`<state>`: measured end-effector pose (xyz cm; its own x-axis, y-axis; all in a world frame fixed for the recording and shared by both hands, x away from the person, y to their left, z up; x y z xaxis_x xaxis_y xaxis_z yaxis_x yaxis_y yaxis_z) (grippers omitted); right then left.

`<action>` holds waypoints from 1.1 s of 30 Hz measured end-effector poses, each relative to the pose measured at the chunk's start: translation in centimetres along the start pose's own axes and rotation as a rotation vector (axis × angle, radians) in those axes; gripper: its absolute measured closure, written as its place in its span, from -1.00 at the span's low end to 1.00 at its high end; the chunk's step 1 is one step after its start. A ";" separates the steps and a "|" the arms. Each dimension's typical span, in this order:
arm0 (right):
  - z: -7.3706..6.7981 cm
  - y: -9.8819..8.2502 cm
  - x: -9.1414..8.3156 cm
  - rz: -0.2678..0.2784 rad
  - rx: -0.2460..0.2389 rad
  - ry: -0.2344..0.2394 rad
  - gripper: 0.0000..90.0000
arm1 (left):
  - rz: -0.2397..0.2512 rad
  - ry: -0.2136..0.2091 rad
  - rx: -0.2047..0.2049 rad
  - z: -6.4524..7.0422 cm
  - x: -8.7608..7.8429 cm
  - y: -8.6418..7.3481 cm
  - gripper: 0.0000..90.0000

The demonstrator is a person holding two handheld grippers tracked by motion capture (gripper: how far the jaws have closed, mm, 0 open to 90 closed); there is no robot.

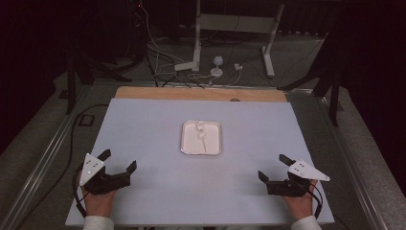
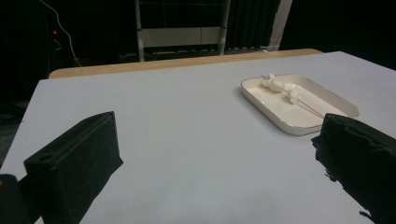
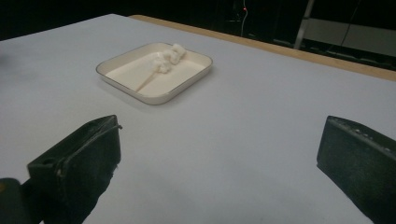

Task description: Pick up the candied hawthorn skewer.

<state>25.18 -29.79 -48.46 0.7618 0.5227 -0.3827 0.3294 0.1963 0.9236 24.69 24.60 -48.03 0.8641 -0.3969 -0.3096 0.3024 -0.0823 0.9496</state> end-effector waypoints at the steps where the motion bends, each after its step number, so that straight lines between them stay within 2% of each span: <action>1: 0.0 0.0 0.0 0.000 0.000 0.000 -1.00 | -0.004 -0.001 -0.001 0.0 0.1 -0.1 -0.99; 7: 0.2 -0.3 0.1 -0.005 0.015 -0.017 -1.00 | -0.008 0.002 -0.016 0.0 -0.1 -0.1 -0.99; 16: 0.5 -0.5 0.1 -0.009 0.031 -0.036 -1.00 | -0.029 0.007 -0.036 0.3 0.1 0.7 -0.99; 25: 0.6 -0.6 0.1 -0.014 0.036 -0.044 -1.00 | -0.055 -0.008 -0.027 1.0 1.4 1.9 -0.99; 33: 0.6 -0.6 0.0 -0.014 0.031 -0.052 -1.00 | -0.056 -0.029 -0.030 1.7 2.7 2.8 -0.99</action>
<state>25.36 -30.43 -49.08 0.7846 0.4764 -0.3967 0.3566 0.1765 0.9174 27.19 21.74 -46.18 0.8336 -0.4187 -0.3603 0.3624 -0.0777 0.9288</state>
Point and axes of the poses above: each handheld gripper's, and its own axes: x roughly forward along the jaws, y roughly out of its top, z roughly to its right, the point moved 1 cm from there along x, roughly forward along the jaws, and after that the axes turned 1 degree about x, right-handed, at the moved point
